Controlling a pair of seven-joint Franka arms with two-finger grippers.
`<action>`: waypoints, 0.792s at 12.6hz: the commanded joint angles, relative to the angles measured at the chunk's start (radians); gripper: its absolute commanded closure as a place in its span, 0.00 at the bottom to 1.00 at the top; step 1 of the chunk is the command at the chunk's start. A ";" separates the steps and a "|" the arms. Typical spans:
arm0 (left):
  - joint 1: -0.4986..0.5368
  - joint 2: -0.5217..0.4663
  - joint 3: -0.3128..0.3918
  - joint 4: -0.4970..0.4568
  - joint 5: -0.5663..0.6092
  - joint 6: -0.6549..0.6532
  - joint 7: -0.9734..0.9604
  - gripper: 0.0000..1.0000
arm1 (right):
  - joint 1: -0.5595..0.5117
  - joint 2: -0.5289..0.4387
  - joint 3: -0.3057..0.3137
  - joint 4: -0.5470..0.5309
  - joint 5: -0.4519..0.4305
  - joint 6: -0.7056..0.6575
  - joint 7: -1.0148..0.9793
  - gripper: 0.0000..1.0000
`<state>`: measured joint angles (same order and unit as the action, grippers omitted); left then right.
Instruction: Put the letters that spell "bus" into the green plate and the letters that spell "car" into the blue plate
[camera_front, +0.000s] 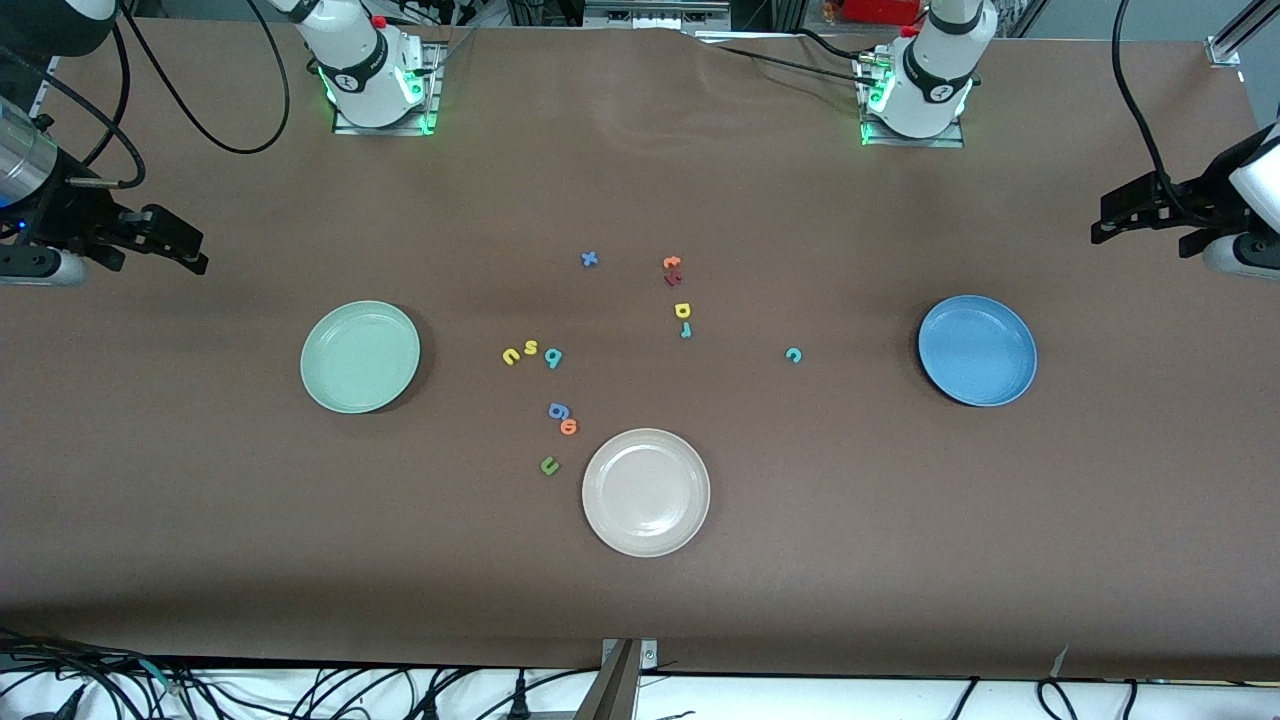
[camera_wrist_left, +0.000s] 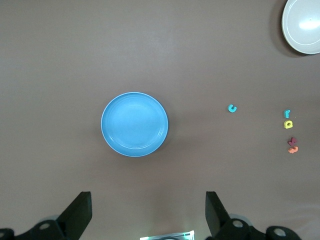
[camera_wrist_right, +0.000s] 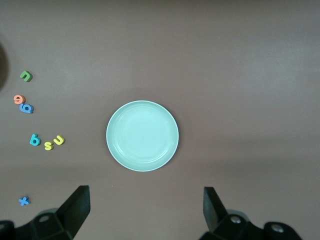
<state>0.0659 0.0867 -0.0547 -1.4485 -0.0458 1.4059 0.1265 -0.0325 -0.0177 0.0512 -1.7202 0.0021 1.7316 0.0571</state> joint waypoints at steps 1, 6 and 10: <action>0.006 0.002 -0.011 0.011 0.024 -0.010 -0.007 0.00 | -0.001 -0.005 -0.001 0.002 0.007 -0.004 -0.010 0.00; 0.006 0.002 -0.010 0.011 0.024 -0.010 -0.007 0.00 | -0.001 -0.005 -0.001 0.002 0.009 -0.004 -0.014 0.00; 0.000 0.002 -0.007 0.011 0.024 -0.010 -0.007 0.00 | -0.001 -0.005 -0.001 0.002 0.012 -0.004 -0.017 0.00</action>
<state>0.0660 0.0867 -0.0549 -1.4485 -0.0458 1.4059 0.1262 -0.0325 -0.0177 0.0512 -1.7202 0.0021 1.7316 0.0571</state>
